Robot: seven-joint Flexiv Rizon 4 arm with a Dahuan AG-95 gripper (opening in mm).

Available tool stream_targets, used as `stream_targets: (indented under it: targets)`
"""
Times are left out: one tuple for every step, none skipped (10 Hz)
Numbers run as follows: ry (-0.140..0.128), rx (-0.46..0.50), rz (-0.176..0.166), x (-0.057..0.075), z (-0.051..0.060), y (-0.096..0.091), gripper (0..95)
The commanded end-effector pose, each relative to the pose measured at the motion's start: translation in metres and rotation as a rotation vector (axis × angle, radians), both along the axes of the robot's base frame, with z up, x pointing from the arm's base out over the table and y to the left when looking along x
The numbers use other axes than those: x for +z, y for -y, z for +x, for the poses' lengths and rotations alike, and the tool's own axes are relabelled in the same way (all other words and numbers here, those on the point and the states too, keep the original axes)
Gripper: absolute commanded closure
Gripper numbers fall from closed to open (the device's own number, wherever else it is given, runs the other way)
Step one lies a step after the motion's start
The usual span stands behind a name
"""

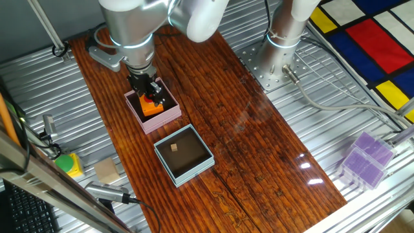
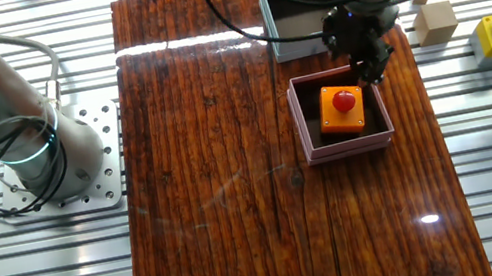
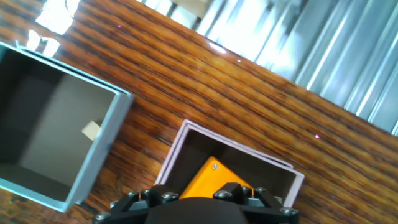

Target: Move an object from one box to another

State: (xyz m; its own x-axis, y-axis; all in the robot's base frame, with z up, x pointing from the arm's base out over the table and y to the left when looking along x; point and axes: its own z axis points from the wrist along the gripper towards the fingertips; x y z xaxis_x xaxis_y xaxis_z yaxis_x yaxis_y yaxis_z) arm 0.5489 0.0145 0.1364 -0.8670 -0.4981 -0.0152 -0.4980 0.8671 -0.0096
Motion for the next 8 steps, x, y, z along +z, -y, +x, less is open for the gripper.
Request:
stream_targets:
  targets:
    - [0.015,0.039,-0.003,-0.0011,0.001,-0.0001,38.0]
    - [0.018,0.035,-0.003,-0.0011,0.001,-0.0001,38.0]
    - [0.017,0.002,-0.016,-0.0011,0.001,-0.0001,38.0]
    - [0.026,-0.015,-0.04,-0.0011,0.001,-0.0001,38.0]
    - [0.026,-0.041,-0.038,-0.0011,0.001,-0.0001,38.0]
    - [0.024,-0.043,-0.037,-0.0011,0.001,-0.0001,38.0]
    - [0.023,-0.045,-0.037,-0.0011,0.001,-0.0001,38.0]
    - [0.023,-0.043,-0.035,-0.0011,0.001,-0.0001,38.0]
